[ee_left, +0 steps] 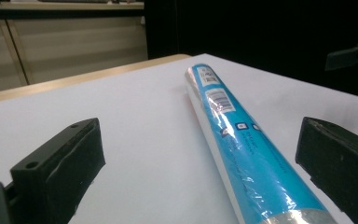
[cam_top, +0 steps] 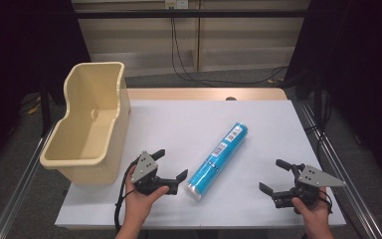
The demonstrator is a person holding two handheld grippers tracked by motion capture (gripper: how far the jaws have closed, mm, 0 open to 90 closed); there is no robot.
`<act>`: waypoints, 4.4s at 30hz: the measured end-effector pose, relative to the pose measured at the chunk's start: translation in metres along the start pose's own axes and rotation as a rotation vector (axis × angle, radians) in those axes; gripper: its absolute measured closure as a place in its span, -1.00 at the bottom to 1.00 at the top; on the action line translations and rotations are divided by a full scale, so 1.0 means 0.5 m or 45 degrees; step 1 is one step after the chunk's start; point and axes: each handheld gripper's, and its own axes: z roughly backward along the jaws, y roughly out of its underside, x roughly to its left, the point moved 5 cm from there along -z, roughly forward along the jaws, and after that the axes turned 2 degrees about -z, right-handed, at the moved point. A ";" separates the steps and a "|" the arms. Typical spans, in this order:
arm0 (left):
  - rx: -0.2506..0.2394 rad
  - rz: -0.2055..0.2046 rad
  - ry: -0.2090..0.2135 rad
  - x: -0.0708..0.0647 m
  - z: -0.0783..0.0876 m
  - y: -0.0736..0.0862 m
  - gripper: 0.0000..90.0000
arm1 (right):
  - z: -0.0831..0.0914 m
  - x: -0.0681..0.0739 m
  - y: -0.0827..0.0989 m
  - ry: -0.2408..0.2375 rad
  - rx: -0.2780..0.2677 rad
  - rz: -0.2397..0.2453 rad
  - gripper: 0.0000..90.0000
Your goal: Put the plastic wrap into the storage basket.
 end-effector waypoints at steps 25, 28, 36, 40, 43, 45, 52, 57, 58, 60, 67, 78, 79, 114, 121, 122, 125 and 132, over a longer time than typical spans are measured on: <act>0.471 0.046 0.176 -0.073 -0.099 0.053 -1.00 | -0.003 0.001 0.002 -0.003 0.009 0.013 -0.97; 0.490 0.048 0.185 -0.076 -0.104 0.058 -0.98 | -0.003 0.000 0.002 -0.002 0.011 0.012 -0.97; 0.538 0.099 0.203 -0.084 -0.118 0.068 -0.87 | -0.003 0.000 0.001 -0.004 0.004 0.014 -0.97; 0.564 0.110 0.224 -0.091 -0.119 0.069 -0.71 | -0.003 0.000 0.001 -0.004 0.004 0.015 -0.97; 0.566 0.107 0.229 -0.095 -0.116 0.065 -0.61 | -0.003 -0.001 0.001 -0.003 0.004 0.014 -0.97; 0.575 0.117 0.223 -0.098 -0.114 0.064 -0.49 | -0.004 -0.001 0.002 0.000 0.014 0.015 -0.97; 0.608 0.146 0.197 -0.100 -0.110 0.063 -0.46 | -0.003 0.000 0.002 -0.001 0.015 0.019 -0.97; 0.642 0.184 0.114 -0.092 -0.095 0.056 -0.36 | -0.001 0.001 0.001 0.006 0.020 0.036 -0.97; 0.642 0.184 0.114 -0.092 -0.095 0.056 -0.34 | -0.001 0.001 0.001 0.006 0.020 0.036 -0.97; 0.648 0.160 0.086 -0.088 -0.088 0.055 -0.33 | 0.000 0.001 0.001 0.010 0.021 0.043 -0.97; 0.677 0.121 0.056 -0.053 -0.051 0.058 -0.28 | 0.005 0.000 0.001 0.023 0.025 0.056 -0.97; 0.683 0.061 0.086 -0.006 0.018 0.074 -0.29 | 0.007 -0.002 0.004 0.028 0.024 0.045 -0.97; 0.688 0.055 0.085 -0.001 0.027 0.075 -0.29 | 0.007 -0.002 0.004 0.027 0.025 0.045 -0.97; 0.814 0.055 0.120 0.016 -0.068 -0.001 -0.37 | -0.007 0.001 -0.002 0.001 0.023 0.046 -0.97; 0.831 0.041 0.128 0.018 -0.102 -0.009 -0.39 | -0.006 -0.001 -0.003 0.002 0.014 0.037 -0.97; 0.839 0.037 0.134 0.018 -0.107 -0.011 -0.40 | -0.007 -0.001 -0.003 0.001 0.014 0.036 -0.97; 0.843 0.026 0.155 0.017 -0.120 -0.015 -0.40 | -0.007 -0.001 -0.003 0.001 0.012 0.036 -0.97; 0.894 0.011 0.159 0.018 -0.146 -0.014 -0.38 | -0.007 -0.001 -0.003 -0.001 0.014 0.038 -0.97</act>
